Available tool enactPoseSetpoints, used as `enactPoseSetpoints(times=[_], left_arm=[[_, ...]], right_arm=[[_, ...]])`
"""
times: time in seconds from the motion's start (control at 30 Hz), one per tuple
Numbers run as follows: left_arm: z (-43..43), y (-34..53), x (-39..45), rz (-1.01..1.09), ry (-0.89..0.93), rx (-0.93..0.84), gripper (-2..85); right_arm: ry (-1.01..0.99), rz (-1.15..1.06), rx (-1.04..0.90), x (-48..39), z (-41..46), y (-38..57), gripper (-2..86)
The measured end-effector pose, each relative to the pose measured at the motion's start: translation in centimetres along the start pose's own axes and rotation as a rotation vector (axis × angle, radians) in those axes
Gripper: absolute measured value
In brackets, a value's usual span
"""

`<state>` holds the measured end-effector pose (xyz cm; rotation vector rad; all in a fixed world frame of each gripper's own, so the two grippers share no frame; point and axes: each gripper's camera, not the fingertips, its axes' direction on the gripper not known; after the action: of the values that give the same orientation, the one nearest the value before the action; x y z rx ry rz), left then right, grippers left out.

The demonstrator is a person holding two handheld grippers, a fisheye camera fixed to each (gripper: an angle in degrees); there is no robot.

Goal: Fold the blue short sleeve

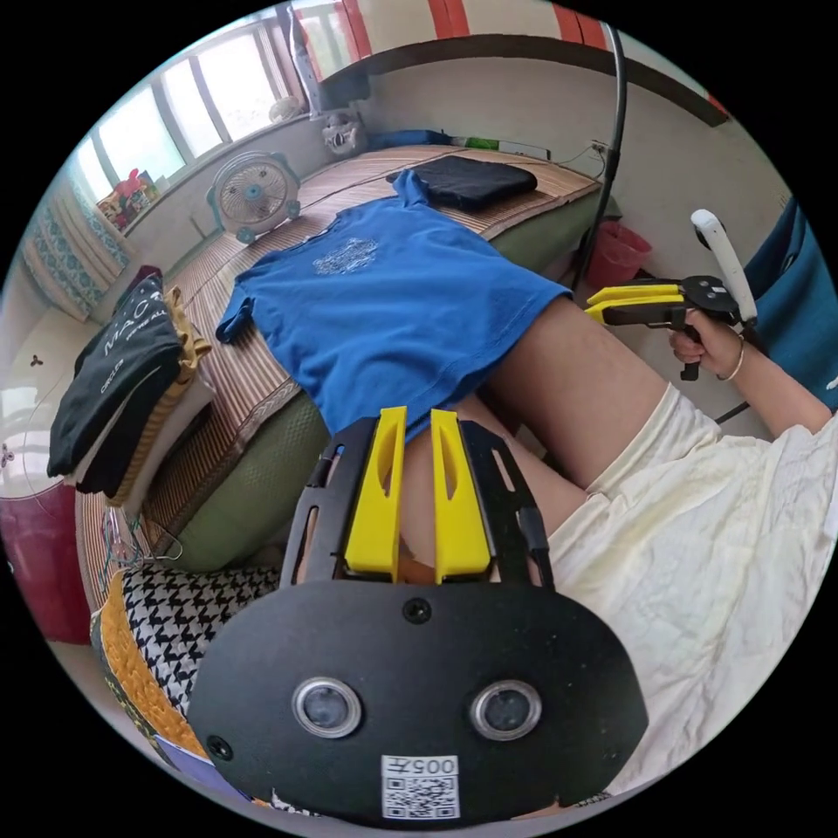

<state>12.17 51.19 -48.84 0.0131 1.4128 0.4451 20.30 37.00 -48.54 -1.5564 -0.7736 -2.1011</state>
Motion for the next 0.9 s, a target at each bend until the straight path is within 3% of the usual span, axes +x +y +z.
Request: enactPoseSetpoints(times=[0.47,0.9], left_arm=[[0.5,-0.8,-1.2,-0.007,0.010,0.029,7.6],[-0.8,-0.9,-2.6,-0.025,0.019,0.062,1.8]], right_arm=[[0.009,-0.019,0.004,2.4,0.6,-1.7,7.2],[0.014,-0.012,0.001,3.6,0.8,-1.7,6.4]])
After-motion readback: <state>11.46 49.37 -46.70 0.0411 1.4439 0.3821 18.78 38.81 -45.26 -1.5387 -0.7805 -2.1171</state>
